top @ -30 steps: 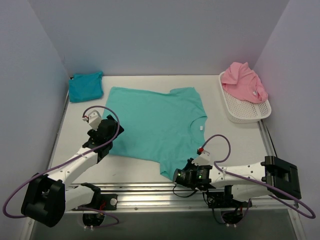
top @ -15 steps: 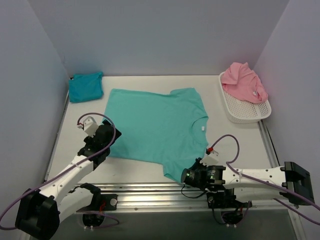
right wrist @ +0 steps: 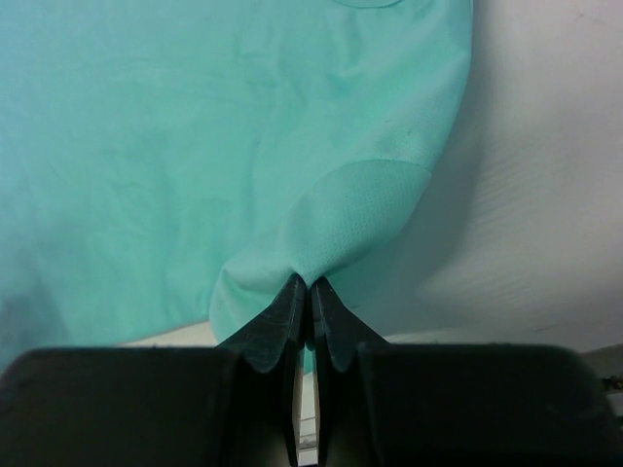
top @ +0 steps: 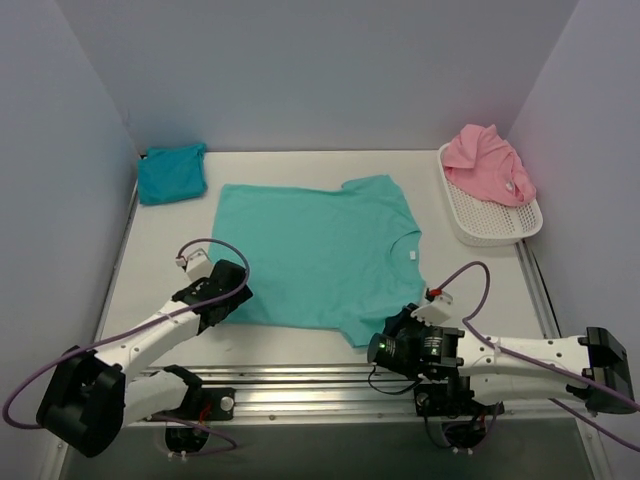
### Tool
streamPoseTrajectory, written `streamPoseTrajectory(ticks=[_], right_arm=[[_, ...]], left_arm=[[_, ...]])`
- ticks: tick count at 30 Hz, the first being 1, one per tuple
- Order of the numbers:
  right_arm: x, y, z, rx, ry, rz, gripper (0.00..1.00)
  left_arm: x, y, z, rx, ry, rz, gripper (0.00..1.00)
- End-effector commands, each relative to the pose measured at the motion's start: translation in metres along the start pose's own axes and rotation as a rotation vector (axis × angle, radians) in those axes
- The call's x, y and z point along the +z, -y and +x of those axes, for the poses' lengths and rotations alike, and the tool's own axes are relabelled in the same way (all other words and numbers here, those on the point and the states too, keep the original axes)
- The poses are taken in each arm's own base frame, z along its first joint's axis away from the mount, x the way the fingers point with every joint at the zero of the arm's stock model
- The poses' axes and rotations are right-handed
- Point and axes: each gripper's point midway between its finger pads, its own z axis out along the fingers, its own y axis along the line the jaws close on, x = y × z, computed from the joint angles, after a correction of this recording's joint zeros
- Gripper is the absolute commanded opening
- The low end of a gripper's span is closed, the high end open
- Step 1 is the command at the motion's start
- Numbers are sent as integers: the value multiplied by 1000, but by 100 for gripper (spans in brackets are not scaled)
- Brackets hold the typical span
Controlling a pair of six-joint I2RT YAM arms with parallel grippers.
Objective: Fold and stack the t-shirts
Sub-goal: Move the tshirt to the center of the board
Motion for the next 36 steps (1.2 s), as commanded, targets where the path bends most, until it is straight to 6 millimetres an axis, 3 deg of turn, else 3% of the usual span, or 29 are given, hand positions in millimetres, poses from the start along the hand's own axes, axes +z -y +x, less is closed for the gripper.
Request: streamPoseTrajectory(ticks=[1, 3, 8, 13, 14, 15, 20, 22, 27, 29, 30, 33, 36], right_arm=[[0, -10, -25, -44, 127, -7, 0], [1, -13, -28, -54, 143, -13, 0], [4, -15, -31, -57, 172, -24, 0], [6, -12, -38, -41, 207, -27, 0], [7, -11, -40, -40, 211, -24, 0], [8, -9, -41, -40, 216, -23, 0], [8, -7, -49, -18, 235, -29, 0], [8, -3, -53, -13, 243, -28, 0], [8, 3, -63, 3, 269, -27, 0], [7, 5, -67, 12, 274, -30, 0], [6, 4, -68, 15, 273, -34, 0], [6, 1, -69, 16, 269, -47, 0], [7, 1, -68, 16, 264, -45, 0]], left_arm=[[-8, 2, 18, 20, -68, -24, 99], [-17, 0, 28, 67, -98, -31, 100], [-52, 0, 18, 117, -52, -49, 98], [-76, -29, 6, 90, -21, -97, 98], [-76, -31, 8, 70, -26, -99, 94], [-76, -41, 9, 69, -26, -129, 94], [-69, -54, 22, -2, -36, -179, 94], [-67, -58, 30, 4, -41, -198, 82], [-66, -57, 31, 4, -8, -233, 71], [-63, -50, 34, 0, -7, -236, 61], [-63, -49, 33, -1, 0, -247, 61], [-68, -40, 29, -1, 45, -252, 82], [-71, -18, 37, 0, 49, -192, 74]])
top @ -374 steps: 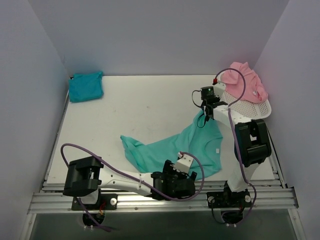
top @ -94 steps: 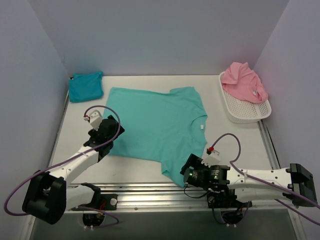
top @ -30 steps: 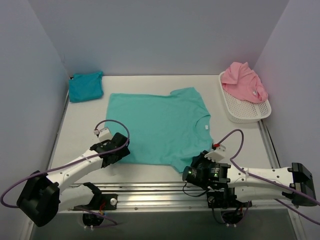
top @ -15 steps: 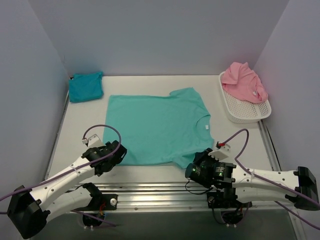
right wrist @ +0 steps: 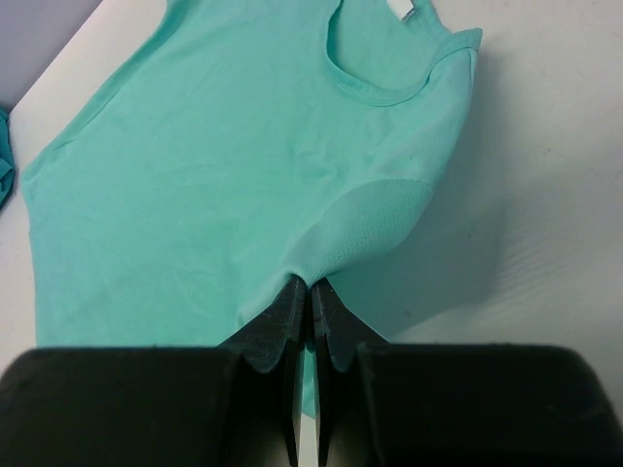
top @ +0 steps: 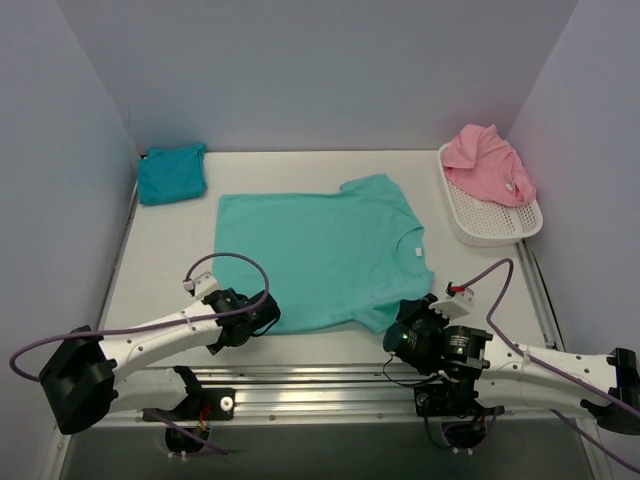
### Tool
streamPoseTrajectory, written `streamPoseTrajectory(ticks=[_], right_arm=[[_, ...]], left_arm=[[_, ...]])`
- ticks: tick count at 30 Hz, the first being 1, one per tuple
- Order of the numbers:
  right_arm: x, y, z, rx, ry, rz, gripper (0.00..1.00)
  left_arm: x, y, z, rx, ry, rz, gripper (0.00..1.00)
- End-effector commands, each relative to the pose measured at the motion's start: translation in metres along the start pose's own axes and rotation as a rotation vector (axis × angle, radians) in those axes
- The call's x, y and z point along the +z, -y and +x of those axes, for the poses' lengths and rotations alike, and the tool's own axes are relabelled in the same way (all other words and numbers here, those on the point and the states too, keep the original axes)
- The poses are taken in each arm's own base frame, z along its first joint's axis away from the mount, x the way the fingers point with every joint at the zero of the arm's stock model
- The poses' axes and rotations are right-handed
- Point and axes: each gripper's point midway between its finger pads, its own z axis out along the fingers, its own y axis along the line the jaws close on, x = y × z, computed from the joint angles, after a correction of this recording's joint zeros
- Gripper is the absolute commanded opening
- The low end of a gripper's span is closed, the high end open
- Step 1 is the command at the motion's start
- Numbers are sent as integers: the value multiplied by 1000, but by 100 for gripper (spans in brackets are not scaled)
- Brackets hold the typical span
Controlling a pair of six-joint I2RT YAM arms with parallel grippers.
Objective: Fold and stack the t-shirts
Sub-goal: Move the tshirt to the center of the board
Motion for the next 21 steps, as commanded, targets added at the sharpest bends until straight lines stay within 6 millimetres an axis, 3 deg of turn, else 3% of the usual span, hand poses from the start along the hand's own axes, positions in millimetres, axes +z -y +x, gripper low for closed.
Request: streamPoseTrajectory(ticks=[1, 2, 5, 13, 21], right_arm=[[4, 6, -11, -44, 71, 11, 0], [4, 7, -11, -48, 70, 12, 0], [4, 9, -11, -46, 66, 13, 0], [5, 10, -10, -48, 58, 11, 0], [5, 9, -10, -46, 60, 9, 0]], left_arm=[[-13, 27, -8, -59, 51, 63, 75], [-13, 29, -6, -56, 53, 63, 82], [-5, 36, 3, -44, 50, 39, 90], [9, 30, 20, -62, 29, 31, 90], [15, 34, 34, -90, -7, 63, 82]])
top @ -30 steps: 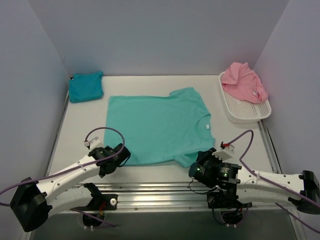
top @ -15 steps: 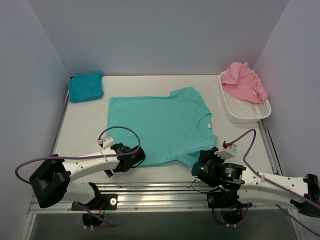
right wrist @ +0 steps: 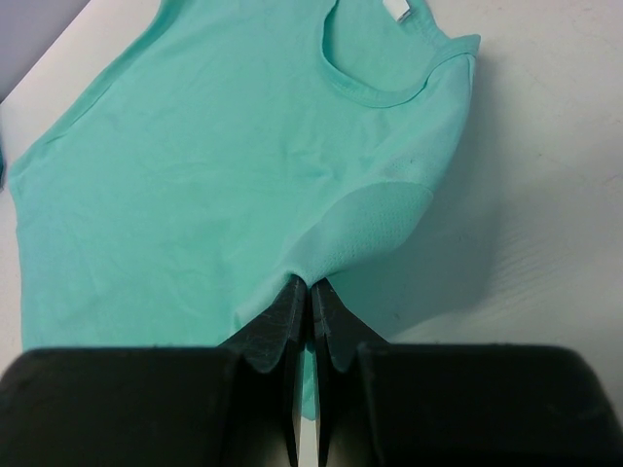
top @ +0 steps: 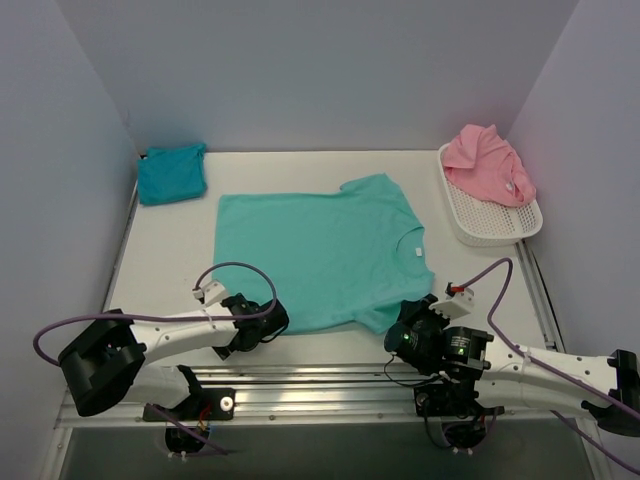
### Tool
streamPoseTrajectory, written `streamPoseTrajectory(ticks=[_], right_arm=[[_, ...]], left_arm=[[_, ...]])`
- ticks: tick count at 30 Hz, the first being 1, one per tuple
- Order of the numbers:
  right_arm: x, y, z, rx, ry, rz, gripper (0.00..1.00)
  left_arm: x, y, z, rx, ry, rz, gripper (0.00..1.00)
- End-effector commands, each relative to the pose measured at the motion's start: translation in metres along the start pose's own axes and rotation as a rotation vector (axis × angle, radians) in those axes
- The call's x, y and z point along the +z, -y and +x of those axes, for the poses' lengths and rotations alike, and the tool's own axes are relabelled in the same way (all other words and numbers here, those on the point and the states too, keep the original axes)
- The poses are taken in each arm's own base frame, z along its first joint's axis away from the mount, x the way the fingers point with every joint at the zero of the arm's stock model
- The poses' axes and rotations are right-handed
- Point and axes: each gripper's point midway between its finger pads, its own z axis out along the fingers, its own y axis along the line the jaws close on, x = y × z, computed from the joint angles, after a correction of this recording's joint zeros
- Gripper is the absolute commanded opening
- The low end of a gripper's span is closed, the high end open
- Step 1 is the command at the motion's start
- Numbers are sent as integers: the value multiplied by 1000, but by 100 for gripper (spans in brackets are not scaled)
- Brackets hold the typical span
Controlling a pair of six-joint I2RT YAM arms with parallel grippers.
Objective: Fold and stack the t-shirts
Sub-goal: Move the tshirt to the center of the board, then fold the tshirt
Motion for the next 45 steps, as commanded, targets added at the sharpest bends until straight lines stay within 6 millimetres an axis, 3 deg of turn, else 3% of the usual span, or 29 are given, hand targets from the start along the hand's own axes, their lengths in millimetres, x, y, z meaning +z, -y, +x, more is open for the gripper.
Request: streamPoseTrajectory(ticks=[1, 8, 12, 19, 20, 22, 31, 36, 45], right_arm=[[3, 4, -11, -18, 63, 12, 0], [3, 3, -16, -15, 81, 21, 0], [4, 4, -16, -15, 84, 30, 0], [4, 7, -14, -24, 82, 50, 0], [4, 7, -14, -15, 80, 50, 0], [4, 9, -14, -14, 78, 57, 0], [0, 14, -18, 34, 71, 93, 0], [-1, 27, -14, 57, 60, 144, 0], [-4, 13, -36, 71, 132, 144, 0]], left_arm=[[-2, 17, 8, -50, -20, 46, 81], [3, 28, 21, -32, -22, 50, 67], [7, 30, 27, -14, -25, 57, 44], [11, 31, 30, 3, -23, 57, 19], [10, 32, 29, 4, -23, 57, 10], [7, 31, 25, 5, -15, 60, 3], [-12, 31, -5, 3, 47, 107, 2], [-23, 29, -25, 6, 93, 131, 2], [-43, 48, -55, 33, 167, 233, 2]])
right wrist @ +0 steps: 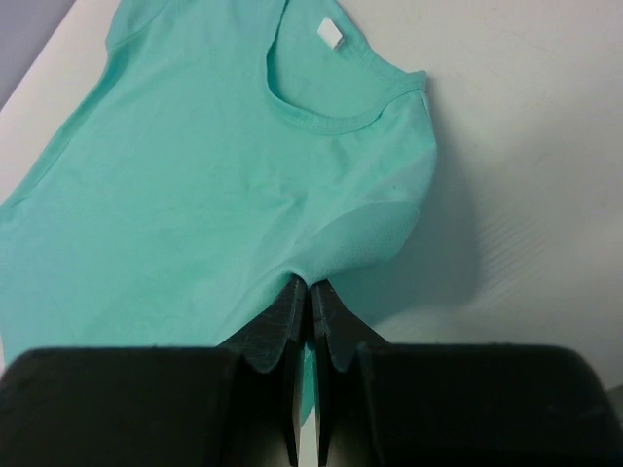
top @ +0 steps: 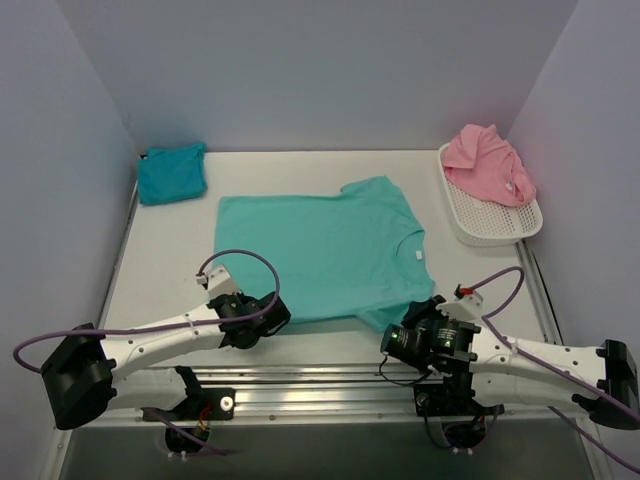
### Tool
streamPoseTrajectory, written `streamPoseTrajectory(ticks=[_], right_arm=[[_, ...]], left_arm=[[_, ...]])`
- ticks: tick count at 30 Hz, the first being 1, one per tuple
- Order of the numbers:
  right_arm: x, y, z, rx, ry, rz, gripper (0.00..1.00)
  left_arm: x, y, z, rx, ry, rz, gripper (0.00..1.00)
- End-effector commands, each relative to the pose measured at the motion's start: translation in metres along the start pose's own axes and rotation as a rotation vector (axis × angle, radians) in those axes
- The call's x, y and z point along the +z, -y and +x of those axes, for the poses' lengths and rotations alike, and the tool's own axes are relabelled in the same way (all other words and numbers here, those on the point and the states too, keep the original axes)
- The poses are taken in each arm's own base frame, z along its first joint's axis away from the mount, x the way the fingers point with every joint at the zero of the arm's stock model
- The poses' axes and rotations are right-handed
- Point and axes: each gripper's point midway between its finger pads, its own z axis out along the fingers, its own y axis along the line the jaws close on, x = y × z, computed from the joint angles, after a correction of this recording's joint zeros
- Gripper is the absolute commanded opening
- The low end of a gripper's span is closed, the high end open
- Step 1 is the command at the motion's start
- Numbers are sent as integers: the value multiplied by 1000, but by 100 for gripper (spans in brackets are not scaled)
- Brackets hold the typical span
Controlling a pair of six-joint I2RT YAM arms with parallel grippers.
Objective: Fold and stack the t-shirts
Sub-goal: Fold the tshirt
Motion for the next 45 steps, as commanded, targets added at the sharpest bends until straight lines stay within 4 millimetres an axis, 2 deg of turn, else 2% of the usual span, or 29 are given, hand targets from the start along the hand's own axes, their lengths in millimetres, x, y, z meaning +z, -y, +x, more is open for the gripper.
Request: streamPoseTrajectory(ticks=[1, 4, 11, 15, 17, 22, 23, 28, 29, 32, 37, 38, 43, 45], right_arm=[[-3, -14, -31, -5, 119, -10, 0], [-5, -25, -38, -21, 149, -12, 0], [-3, -49, -50, -45, 224, -3, 0], [9, -56, -51, -57, 268, 39, 0], [15, -61, -53, -61, 280, 58, 0], [42, -60, -58, -104, 321, 167, 0], [49, -67, -57, -89, 325, 172, 0], [78, -70, -55, -91, 316, 237, 0], [86, -68, -53, -98, 317, 257, 0], [105, -67, -48, -104, 309, 301, 0], [132, -64, -35, -143, 294, 354, 0], [140, -63, -28, -152, 288, 362, 0], [166, -60, -16, -179, 267, 419, 0], [173, -65, -14, -187, 270, 427, 0]], left_arm=[[-8, 16, -26, 38, 67, 47, 2], [-9, 33, -33, 22, 68, 96, 2], [10, 68, -60, 2, 69, 175, 2], [20, 78, -79, 0, 100, 153, 2], [19, 90, -88, -5, 107, 174, 2], [39, 106, -98, -21, 104, 174, 2], [47, 110, -96, -15, 95, 168, 2], [74, 123, -93, -11, 81, 145, 2], [84, 121, -89, -3, 71, 126, 2], [99, 124, -86, -11, 43, 111, 2], [106, 126, -82, -20, 37, 115, 2], [108, 125, -81, -16, 37, 107, 2], [118, 122, -90, -34, 39, 82, 2], [122, 122, -91, -40, 38, 75, 2]])
